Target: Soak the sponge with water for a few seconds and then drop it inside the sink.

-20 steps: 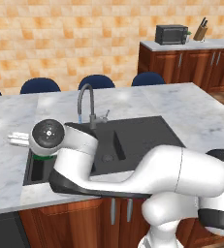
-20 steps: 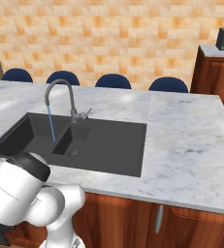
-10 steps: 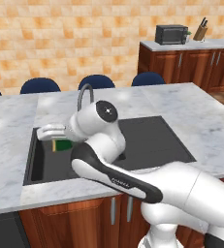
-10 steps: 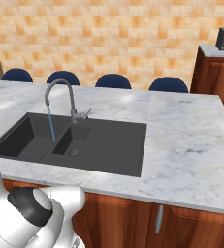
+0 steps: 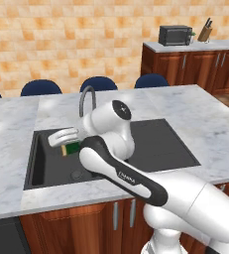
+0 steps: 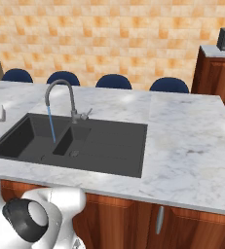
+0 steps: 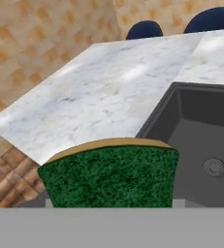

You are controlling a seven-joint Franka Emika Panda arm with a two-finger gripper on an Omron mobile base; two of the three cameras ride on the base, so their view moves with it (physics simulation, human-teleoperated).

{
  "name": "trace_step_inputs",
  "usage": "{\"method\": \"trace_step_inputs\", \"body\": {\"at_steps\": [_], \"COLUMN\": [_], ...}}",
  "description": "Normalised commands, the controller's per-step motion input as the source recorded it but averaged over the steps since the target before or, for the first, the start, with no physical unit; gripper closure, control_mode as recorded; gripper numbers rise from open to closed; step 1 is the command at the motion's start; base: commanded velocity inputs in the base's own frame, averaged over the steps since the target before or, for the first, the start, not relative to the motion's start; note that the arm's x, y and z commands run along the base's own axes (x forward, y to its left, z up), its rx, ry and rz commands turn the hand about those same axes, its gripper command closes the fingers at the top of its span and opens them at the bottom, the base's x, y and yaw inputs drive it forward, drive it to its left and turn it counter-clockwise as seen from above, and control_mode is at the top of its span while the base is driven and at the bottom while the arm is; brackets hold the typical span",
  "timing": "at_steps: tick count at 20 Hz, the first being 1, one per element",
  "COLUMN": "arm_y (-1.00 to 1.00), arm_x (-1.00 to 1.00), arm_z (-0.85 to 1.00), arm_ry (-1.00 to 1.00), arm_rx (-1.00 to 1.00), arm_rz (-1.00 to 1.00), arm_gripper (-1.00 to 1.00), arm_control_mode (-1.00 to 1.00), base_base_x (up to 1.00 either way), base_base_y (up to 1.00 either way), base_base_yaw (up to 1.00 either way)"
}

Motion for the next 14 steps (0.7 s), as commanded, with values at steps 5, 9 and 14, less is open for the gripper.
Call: {"method": "trace_step_inputs", "body": {"at_steps": [5, 9, 14], "arm_y": [-0.24, -0.40, -0.47], "arm_x": [-0.02, 0.00, 0.00], "arm_z": [0.07, 0.03, 0.00], "arm_ry": [0.00, 0.01, 0.00], "arm_rx": [-0.14, -0.10, -0.04], "arm_rz": [0.00, -0.01, -0.10], "arm_gripper": [1.00, 1.00, 1.00], "arm_control_mode": [-1.00, -1.00, -1.00], "base_base_x": [0.00, 0.00, 0.00], "base_base_y": [0.00, 0.00, 0.00], "base_base_yaw": [0.00, 0.00, 0.00]}}
